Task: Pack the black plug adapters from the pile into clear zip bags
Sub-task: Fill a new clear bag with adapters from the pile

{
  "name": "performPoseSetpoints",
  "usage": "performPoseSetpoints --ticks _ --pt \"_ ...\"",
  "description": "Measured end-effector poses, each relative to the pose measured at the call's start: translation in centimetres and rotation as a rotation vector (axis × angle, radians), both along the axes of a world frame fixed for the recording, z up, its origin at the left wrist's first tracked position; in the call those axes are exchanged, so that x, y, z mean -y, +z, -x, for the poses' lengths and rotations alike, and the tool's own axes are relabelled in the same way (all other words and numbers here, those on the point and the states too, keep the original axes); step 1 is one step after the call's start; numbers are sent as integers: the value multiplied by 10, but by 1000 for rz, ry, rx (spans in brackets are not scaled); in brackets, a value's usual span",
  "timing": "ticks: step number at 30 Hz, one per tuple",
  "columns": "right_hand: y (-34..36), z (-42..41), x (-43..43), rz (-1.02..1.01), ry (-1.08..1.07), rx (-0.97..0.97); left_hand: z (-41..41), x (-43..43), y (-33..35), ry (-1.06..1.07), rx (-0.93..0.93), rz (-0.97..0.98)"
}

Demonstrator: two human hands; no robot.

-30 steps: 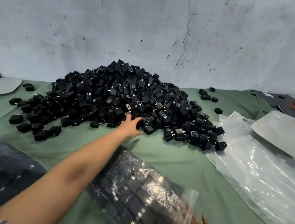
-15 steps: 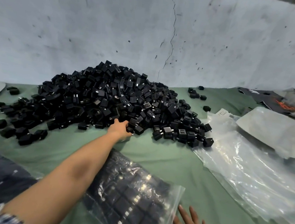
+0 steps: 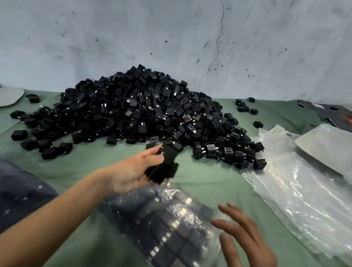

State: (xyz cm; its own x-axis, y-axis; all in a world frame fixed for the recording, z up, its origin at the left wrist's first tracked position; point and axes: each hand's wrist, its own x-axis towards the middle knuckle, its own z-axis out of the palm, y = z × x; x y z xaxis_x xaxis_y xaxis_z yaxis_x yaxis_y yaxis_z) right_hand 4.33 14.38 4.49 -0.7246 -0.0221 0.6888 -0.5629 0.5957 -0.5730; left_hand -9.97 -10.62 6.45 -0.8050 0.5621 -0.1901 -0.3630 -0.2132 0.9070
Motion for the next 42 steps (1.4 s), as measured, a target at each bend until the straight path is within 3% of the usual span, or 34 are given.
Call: performPoseSetpoints --ticks 2,7,10,15,17,19,21,23,25,27,32,37,42 --pt "23 7 20 -21 188 20 -39 -4 -4 -153 134 -220" --pt "46 27 49 -83 507 146 -83 -7 -9 -114 223 -161" --pt "38 30 54 2 583 312 -87 3 -12 -50 231 -98" --pt "33 29 48 171 704 478 -87 9 -21 -163 101 23" --pt "30 31 32 184 625 419 -84 13 -26 -190 34 21" --pt "19 37 2 56 332 267 -80 30 -31 -135 -8 -88" --pt "3 45 -31 -203 -58 197 -73 54 -39 -79 49 -375" --pt "-18 50 -57 -403 -292 385 -70 74 -48 -102 122 -746" --pt "-42 45 -70 -577 -304 588 -69 85 -55 -59 162 -883" --pt "-59 35 -78 -629 -223 647 -67 90 -65 -41 143 -898" --pt "-54 20 -85 -269 -111 563 -66 87 -78 -33 180 -908" --pt "-56 42 -91 -381 -96 681 -67 85 -78 3 223 -946" --pt "-46 36 -95 -280 -27 700 -68 89 -80 3 217 -998"
